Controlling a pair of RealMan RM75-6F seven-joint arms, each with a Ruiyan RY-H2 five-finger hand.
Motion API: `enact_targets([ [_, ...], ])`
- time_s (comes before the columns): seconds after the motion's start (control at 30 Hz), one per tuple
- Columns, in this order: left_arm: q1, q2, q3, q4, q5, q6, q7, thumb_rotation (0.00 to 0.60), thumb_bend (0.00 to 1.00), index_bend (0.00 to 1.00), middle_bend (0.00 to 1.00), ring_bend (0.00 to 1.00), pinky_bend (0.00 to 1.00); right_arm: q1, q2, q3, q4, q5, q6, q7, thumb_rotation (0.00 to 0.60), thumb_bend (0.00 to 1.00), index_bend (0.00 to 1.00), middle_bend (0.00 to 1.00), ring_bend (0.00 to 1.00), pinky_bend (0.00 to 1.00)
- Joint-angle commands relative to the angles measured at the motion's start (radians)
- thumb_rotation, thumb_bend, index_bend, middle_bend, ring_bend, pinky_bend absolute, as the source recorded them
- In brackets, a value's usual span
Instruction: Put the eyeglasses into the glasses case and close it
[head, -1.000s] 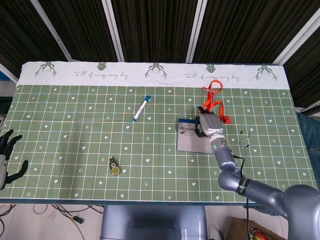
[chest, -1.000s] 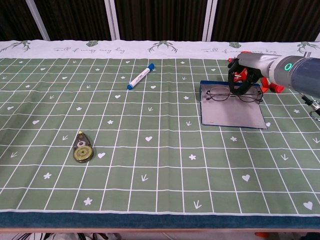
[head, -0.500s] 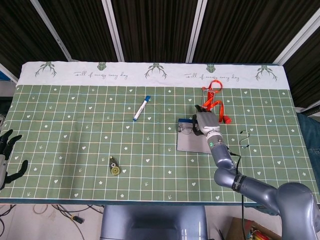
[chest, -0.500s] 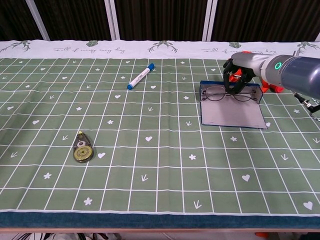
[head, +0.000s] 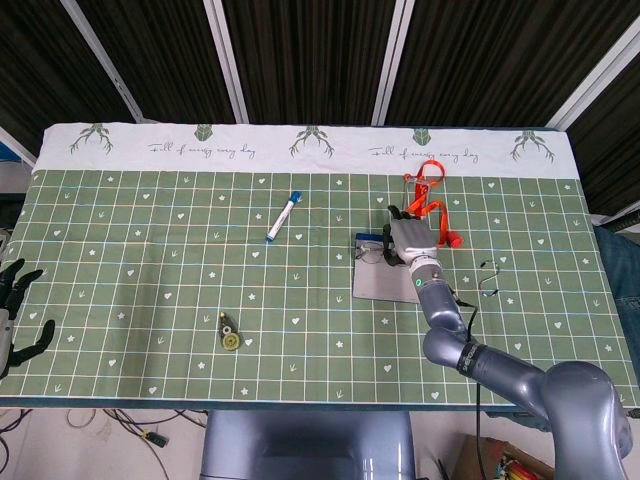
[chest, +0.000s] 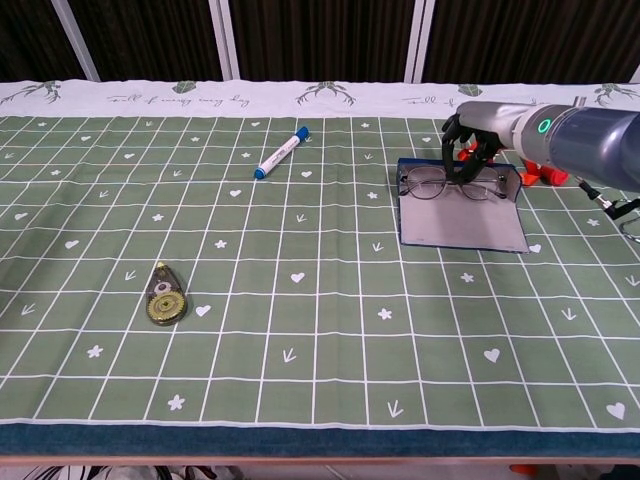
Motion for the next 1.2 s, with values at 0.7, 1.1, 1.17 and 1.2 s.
enact_targets([
  [0.7, 0.001, -0.001, 0.002, -0.004, -0.005, -0.001, 0.022, 0.6, 0.39, 0.12, 0.0, 0.0, 0.0, -0.041, 0.075, -0.024, -0.115, -0.016, 0.062, -0.004, 0.6, 0.33, 0.26, 0.04, 0.1, 0.21],
  [1.1, 0.004, -0.002, 0.003, -0.007, -0.002, 0.004, 0.025, 0.6, 0.39, 0.12, 0.0, 0.0, 0.0, -0.136, 0.169, -0.034, -0.345, -0.108, 0.198, 0.064, 0.6, 0.38, 0.25, 0.1, 0.13, 0.21],
  [1.17, 0.004, -0.002, 0.004, -0.008, -0.001, 0.004, 0.026, 0.6, 0.39, 0.12, 0.0, 0.0, 0.0, -0.163, 0.188, -0.05, -0.4, -0.147, 0.237, 0.074, 0.6, 0.45, 0.25, 0.13, 0.18, 0.21],
  [1.2, 0.004, -0.002, 0.004, -0.008, -0.001, 0.004, 0.027, 0.6, 0.39, 0.12, 0.0, 0.0, 0.0, -0.174, 0.193, -0.057, -0.419, -0.162, 0.255, 0.076, 0.6, 0.49, 0.25, 0.15, 0.2, 0.22],
])
